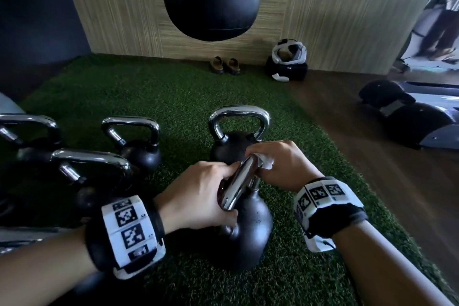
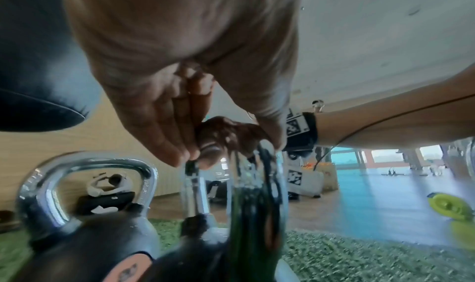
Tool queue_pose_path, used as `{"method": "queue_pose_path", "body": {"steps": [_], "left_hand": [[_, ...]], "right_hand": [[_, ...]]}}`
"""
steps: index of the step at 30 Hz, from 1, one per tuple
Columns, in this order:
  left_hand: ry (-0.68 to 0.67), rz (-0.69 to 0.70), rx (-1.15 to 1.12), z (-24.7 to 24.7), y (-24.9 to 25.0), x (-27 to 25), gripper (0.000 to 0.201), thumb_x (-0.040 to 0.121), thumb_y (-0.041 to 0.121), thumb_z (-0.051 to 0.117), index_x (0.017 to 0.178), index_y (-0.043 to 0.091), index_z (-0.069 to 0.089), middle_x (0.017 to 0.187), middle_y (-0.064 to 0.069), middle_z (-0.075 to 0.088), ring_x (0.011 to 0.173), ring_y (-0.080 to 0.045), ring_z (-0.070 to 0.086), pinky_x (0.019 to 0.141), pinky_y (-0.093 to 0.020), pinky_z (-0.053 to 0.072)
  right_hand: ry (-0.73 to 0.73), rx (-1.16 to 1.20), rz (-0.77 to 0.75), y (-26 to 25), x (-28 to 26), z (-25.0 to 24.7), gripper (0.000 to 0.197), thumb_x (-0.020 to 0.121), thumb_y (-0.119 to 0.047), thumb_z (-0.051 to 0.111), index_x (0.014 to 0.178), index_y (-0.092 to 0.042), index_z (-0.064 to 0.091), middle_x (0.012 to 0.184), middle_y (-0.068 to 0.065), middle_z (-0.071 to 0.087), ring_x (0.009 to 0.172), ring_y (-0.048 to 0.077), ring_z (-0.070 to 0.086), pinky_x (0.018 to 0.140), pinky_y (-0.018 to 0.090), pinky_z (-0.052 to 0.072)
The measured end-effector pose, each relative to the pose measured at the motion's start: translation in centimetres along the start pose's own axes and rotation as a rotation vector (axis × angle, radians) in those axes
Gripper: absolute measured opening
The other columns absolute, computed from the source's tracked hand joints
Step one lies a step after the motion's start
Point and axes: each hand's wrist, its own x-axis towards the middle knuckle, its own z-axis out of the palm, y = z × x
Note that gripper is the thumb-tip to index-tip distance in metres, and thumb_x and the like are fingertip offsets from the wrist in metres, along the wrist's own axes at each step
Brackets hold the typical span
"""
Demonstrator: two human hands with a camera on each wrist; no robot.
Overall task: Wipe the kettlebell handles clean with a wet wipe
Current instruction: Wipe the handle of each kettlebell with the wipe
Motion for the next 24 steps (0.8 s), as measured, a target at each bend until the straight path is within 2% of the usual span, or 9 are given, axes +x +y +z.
{"method": "queue_pose_path", "body": {"steps": [3,5,8,10,14,18,21,23,24], "left_hand": [[-0.117,0.068,0.038,-1.0,-1.9,1.2,0.081,0.065,0.055,0.082,0.14,0.045,0.055,0.112,0.02,0.071,0.101,0.001,0.067,0.083,-0.034,0.057],[-0.162,0.101,0.148,-2.0,-3.0,2.1,0.094,0.064,0.07,0.079,0.148,0.058,0.039,0.128,0.029,0.066,0.109,0.004,0.065,0.088,-0.03,0.057],[-0.161,0.141,0.203,-2.9,-4.3,3.1,0.084,0.064,0.076,0.079,0.141,0.064,0.046,0.109,0.046,0.06,0.097,0.013,0.062,0.08,-0.015,0.049],[-0.119,0.18,0.124,-2.8,-5.2,3.3,0.072,0.066,0.069,0.085,0.133,0.058,0.06,0.092,0.05,0.056,0.087,0.018,0.059,0.073,-0.006,0.039],[0.019,0.217,-0.05,-2.1,-7.0,2.8,0.06,0.069,0.054,0.091,0.125,0.041,0.073,0.083,0.038,0.065,0.081,0.012,0.065,0.072,-0.003,0.04],[0.081,0.195,-0.13,-1.1,-7.5,1.7,0.059,0.072,0.051,0.089,0.127,0.038,0.072,0.09,0.025,0.074,0.085,0.005,0.07,0.075,-0.012,0.05],[-0.023,0.034,-0.194,-1.5,-7.5,1.9,0.054,0.068,0.069,0.083,0.115,0.044,0.077,0.089,0.028,0.076,0.08,0.005,0.072,0.074,-0.016,0.054],[-0.104,-0.139,-0.352,-2.1,-7.7,3.4,0.055,0.072,0.083,0.067,0.104,0.04,0.082,0.087,0.013,0.08,0.076,-0.005,0.073,0.069,-0.023,0.053],[-0.103,-0.233,-0.441,-2.3,-8.1,4.6,0.06,0.08,0.083,0.058,0.102,0.033,0.083,0.089,0.008,0.081,0.077,-0.012,0.075,0.07,-0.025,0.052]], "right_hand": [[0.039,-0.05,0.037,0.2,-1.3,-0.5,0.023,0.081,-0.021,0.079,0.103,-0.028,0.079,0.092,-0.012,0.077,0.076,-0.002,0.06,0.074,-0.006,0.035],[0.055,-0.072,0.061,0.4,-2.6,-0.7,0.027,0.084,-0.024,0.077,0.109,-0.031,0.077,0.094,-0.014,0.075,0.074,-0.009,0.056,0.075,-0.001,0.043],[0.076,-0.104,0.118,0.0,-4.5,-1.2,0.025,0.085,-0.022,0.076,0.11,-0.02,0.077,0.101,-0.006,0.077,0.086,0.006,0.066,0.086,0.025,0.057],[0.107,-0.126,0.128,-0.7,-5.6,-1.4,0.023,0.084,-0.019,0.078,0.107,-0.013,0.077,0.098,0.0,0.078,0.087,0.017,0.069,0.084,0.033,0.058],[0.116,-0.099,0.194,-1.5,-6.8,-1.5,0.031,0.082,-0.017,0.081,0.112,-0.016,0.075,0.095,-0.003,0.076,0.085,0.015,0.065,0.082,0.031,0.055],[0.069,-0.107,0.264,-1.6,-6.7,-1.5,0.025,0.082,-0.024,0.081,0.106,-0.019,0.075,0.09,-0.007,0.073,0.079,0.009,0.064,0.078,0.032,0.058],[0.016,-0.058,0.309,-1.3,-7.0,-2.4,0.039,0.079,-0.026,0.083,0.117,-0.03,0.075,0.098,-0.01,0.073,0.086,0.007,0.065,0.08,0.023,0.055],[-0.08,-0.007,0.367,-1.1,-7.0,-3.9,0.05,0.074,-0.032,0.083,0.123,-0.04,0.072,0.105,-0.015,0.073,0.094,-0.001,0.065,0.085,0.015,0.052],[-0.112,0.032,0.391,-0.8,-6.9,-4.7,0.054,0.069,-0.038,0.081,0.122,-0.043,0.071,0.108,-0.018,0.073,0.096,-0.004,0.066,0.087,0.018,0.054]]}}
